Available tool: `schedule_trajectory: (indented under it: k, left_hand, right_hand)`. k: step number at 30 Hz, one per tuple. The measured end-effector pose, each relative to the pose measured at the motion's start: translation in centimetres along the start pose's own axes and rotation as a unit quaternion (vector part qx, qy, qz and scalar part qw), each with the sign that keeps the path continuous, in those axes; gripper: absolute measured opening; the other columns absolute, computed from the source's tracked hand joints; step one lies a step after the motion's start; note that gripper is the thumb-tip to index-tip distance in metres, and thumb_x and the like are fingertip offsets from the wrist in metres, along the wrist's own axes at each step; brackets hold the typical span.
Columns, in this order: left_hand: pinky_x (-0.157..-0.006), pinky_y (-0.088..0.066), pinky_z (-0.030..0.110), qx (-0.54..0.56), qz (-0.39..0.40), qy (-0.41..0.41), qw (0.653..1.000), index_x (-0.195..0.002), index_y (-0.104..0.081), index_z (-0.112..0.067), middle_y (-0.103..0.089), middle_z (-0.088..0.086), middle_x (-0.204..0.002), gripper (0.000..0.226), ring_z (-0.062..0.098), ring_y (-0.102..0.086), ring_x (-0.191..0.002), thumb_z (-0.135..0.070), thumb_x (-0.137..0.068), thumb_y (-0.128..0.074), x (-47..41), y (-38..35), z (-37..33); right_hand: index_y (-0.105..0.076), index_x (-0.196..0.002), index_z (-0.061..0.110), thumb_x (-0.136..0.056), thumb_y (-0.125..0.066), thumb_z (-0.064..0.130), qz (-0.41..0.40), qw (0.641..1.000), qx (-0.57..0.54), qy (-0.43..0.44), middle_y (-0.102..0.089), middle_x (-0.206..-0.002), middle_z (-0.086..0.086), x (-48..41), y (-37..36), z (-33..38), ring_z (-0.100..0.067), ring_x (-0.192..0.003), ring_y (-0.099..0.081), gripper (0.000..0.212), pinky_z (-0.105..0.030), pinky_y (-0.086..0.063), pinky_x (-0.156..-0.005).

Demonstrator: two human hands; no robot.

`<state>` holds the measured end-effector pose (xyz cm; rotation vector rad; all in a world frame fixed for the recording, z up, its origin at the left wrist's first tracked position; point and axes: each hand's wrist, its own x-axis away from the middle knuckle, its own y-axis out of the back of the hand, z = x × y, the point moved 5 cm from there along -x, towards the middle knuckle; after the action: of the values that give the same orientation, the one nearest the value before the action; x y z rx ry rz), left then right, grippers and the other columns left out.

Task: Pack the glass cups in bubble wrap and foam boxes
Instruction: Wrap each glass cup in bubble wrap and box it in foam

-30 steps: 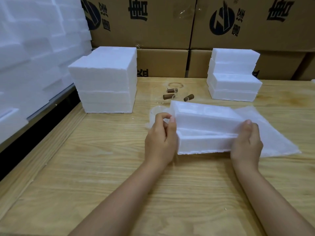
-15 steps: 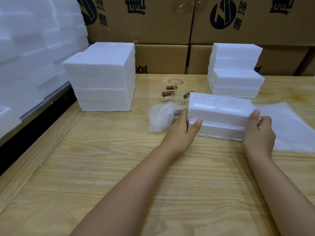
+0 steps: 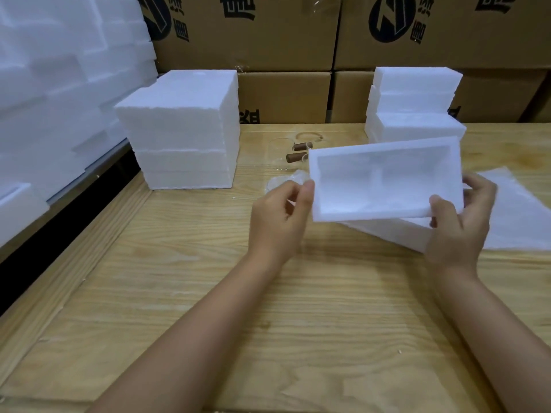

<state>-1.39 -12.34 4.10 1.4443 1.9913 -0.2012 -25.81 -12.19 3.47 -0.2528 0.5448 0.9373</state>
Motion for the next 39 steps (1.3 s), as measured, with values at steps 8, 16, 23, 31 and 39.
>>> schedule_trajectory:
  k: [8, 16, 23, 31, 39]
  left_hand:
    - [-0.049, -0.017, 0.026, 0.086, 0.048, 0.112, 0.989, -0.048, -0.028, -0.018, -0.024, -0.002, -0.049, 0.043, 0.015, -0.022, -0.049, -0.026, -0.078, -0.057, 1.4, 4.6, 3.2]
    - [-0.051, -0.019, 0.028, -0.025, 0.144, 0.16, 0.976, -0.046, -0.026, -0.021, -0.023, -0.01, -0.046, 0.047, 0.009, -0.022, -0.046, -0.029, -0.077, -0.06, 1.7, 5.0, 4.8]
    - [-0.056, -0.033, 0.026, -0.07, -0.043, 0.165, 0.983, -0.072, -0.052, -0.028, -0.051, -0.017, -0.065, 0.024, 0.002, -0.046, -0.06, -0.04, -0.091, -0.061, -1.9, 6.6, 4.9]
    - [-0.085, -0.053, 0.033, 0.05, 0.154, 0.273, 0.948, -0.142, -0.04, -0.03, -0.049, 0.002, -0.133, 0.076, 0.021, -0.057, -0.114, -0.016, -0.078, -0.079, -3.1, 1.4, 6.3]
    - [-0.085, -0.057, 0.038, 0.109, 0.135, 0.257, 0.951, -0.129, -0.053, -0.03, -0.061, 0.003, -0.127, 0.065, 0.017, -0.065, -0.106, -0.007, -0.075, -0.081, -3.3, 1.3, 6.6]
  right_hand:
    - [-0.052, -0.099, 0.022, -0.074, -0.044, 0.055, 0.215, 0.962, 0.15, 0.082, -0.055, -0.05, 0.009, 5.0, -0.6, 2.0, -0.01, -0.049, -0.049, 0.042, -0.03, -0.034, -0.049]
    - [-0.052, -0.067, 0.021, -0.086, -0.057, 0.034, 0.295, 0.9, 0.321, 0.017, -0.051, -0.048, 0.005, 4.8, -1.4, 1.1, -0.018, -0.058, -0.052, 0.024, -0.03, -0.028, -0.05]
    - [-0.06, -0.076, 0.021, -0.092, -0.049, 0.03, 0.221, 0.921, 0.316, 0.052, -0.059, -0.069, 0.005, -1.2, -4.5, 4.0, -0.02, -0.073, -0.051, 0.022, -0.031, -0.034, -0.059]
    - [-0.048, -0.135, 0.022, -0.093, -0.054, 0.022, 0.423, 0.819, 0.374, 0.098, -0.056, -0.131, -0.003, -1.4, -14.7, 0.7, -0.028, -0.126, -0.038, 0.043, -0.036, -0.034, -0.097]
    - [-0.053, -0.092, 0.024, -0.085, -0.056, 0.018, 0.374, 0.83, 0.387, 0.147, -0.058, -0.093, 0.005, -1.0, -15.6, 0.8, -0.024, -0.103, -0.047, 0.01, -0.031, -0.019, -0.08]
